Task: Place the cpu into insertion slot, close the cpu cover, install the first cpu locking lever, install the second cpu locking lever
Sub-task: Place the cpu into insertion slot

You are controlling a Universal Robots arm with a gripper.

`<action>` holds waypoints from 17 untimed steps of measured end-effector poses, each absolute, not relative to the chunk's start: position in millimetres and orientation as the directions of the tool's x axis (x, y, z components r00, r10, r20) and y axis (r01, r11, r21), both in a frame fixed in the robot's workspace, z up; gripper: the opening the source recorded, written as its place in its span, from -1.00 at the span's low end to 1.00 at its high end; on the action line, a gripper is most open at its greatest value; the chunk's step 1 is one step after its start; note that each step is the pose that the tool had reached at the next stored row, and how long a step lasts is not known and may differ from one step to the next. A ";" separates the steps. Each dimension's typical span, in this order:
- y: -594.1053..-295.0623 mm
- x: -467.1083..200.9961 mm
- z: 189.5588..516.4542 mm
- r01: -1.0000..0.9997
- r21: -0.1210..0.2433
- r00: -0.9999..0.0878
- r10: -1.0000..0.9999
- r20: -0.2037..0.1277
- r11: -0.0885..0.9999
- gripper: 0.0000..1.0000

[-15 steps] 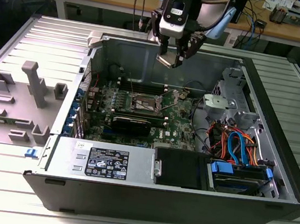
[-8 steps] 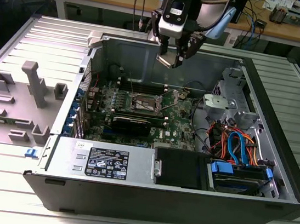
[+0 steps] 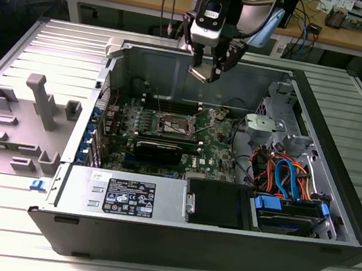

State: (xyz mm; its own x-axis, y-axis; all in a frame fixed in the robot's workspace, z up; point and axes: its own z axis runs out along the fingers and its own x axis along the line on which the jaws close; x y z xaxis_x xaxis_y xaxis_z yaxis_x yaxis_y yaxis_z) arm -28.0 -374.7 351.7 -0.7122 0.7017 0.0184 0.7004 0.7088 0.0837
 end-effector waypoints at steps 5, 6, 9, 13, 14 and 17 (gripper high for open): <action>-374.7 -28.0 350.8 0.705 0.084 -0.708 0.706 0.018 0.705 0.09; -374.7 -28.0 350.7 0.705 0.084 -0.708 0.706 0.018 0.704 0.09; -374.7 -28.0 350.4 0.705 0.084 -0.707 0.707 0.018 0.704 0.09; -374.7 -28.0 350.2 0.706 0.084 -0.707 0.707 0.018 0.703 0.09; -374.7 -28.0 350.1 0.707 0.084 -0.706 0.708 0.018 0.703 0.09; -374.7 -28.1 349.8 0.710 0.084 -0.703 0.711 0.018 0.699 0.09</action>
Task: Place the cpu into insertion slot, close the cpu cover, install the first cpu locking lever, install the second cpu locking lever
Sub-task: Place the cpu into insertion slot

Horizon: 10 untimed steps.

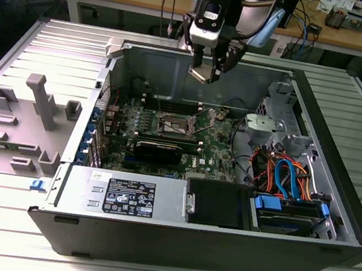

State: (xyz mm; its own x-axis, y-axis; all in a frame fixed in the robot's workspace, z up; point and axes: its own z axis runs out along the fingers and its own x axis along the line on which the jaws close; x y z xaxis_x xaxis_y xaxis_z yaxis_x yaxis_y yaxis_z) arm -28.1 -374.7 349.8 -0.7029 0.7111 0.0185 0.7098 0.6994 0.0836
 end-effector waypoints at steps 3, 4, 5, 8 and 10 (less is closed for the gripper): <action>-374.7 -28.3 349.6 0.714 0.084 -0.699 0.715 0.018 0.695 0.09; -374.7 -28.3 349.6 0.715 0.084 -0.698 0.716 0.018 0.694 0.09; -374.7 -28.4 349.4 0.716 0.084 -0.696 0.718 0.018 0.693 0.09; -374.7 -28.7 349.0 0.722 0.084 -0.690 0.723 0.018 0.687 0.09; -374.7 -28.9 348.8 0.725 0.084 -0.687 0.727 0.018 0.683 0.09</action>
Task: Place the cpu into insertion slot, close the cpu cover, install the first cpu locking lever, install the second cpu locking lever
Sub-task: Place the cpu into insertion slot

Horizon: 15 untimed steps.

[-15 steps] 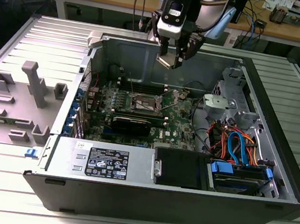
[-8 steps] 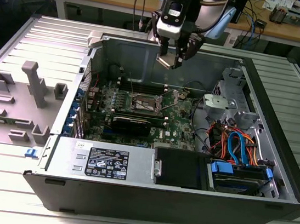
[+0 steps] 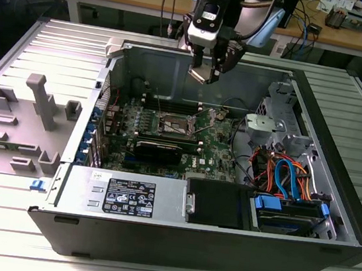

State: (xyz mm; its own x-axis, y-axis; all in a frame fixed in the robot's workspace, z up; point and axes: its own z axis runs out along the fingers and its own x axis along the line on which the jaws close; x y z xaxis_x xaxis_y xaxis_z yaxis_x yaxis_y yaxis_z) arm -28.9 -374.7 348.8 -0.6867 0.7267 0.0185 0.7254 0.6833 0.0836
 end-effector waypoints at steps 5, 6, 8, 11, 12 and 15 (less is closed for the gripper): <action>-374.7 -28.9 348.8 0.727 0.084 -0.685 0.728 0.018 0.682 0.09; -374.7 -28.9 348.8 0.727 0.084 -0.685 0.728 0.019 0.682 0.09; -374.7 -28.9 348.7 0.728 0.084 -0.684 0.729 0.018 0.681 0.09; -374.8 -28.9 348.8 0.729 0.084 -0.682 0.731 0.018 0.679 0.09; -374.8 -28.9 348.7 0.731 0.084 -0.681 0.732 0.019 0.678 0.09; -374.7 -28.9 348.7 0.734 0.084 -0.678 0.735 0.018 0.674 0.09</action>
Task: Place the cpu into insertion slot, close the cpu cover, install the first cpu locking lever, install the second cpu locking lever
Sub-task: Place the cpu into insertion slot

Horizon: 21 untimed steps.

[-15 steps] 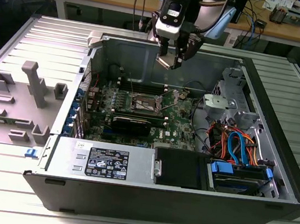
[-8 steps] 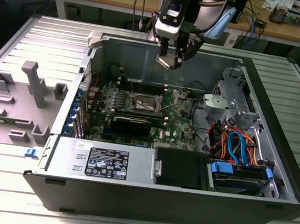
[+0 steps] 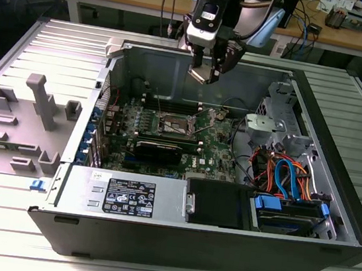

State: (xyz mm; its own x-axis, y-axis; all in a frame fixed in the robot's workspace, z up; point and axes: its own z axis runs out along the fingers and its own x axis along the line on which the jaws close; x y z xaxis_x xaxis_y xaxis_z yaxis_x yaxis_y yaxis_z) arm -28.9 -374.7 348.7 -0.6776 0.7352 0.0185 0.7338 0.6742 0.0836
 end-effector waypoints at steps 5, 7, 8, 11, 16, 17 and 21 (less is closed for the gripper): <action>-374.7 -29.0 348.7 0.744 0.084 -0.667 0.745 0.019 0.663 0.09; -374.7 -29.1 348.7 0.747 0.084 -0.663 0.748 0.019 0.660 0.09; -374.7 -29.1 348.7 0.748 0.084 -0.662 0.750 0.019 0.658 0.09; -374.7 -29.2 348.7 0.753 0.084 -0.656 0.755 0.018 0.653 0.09; -374.7 -29.2 348.7 0.756 0.084 -0.652 0.758 0.018 0.649 0.09; -374.7 -29.2 348.7 0.756 0.084 -0.652 0.758 0.018 0.649 0.09; -374.7 -29.2 348.7 0.756 0.084 -0.652 0.758 0.019 0.649 0.09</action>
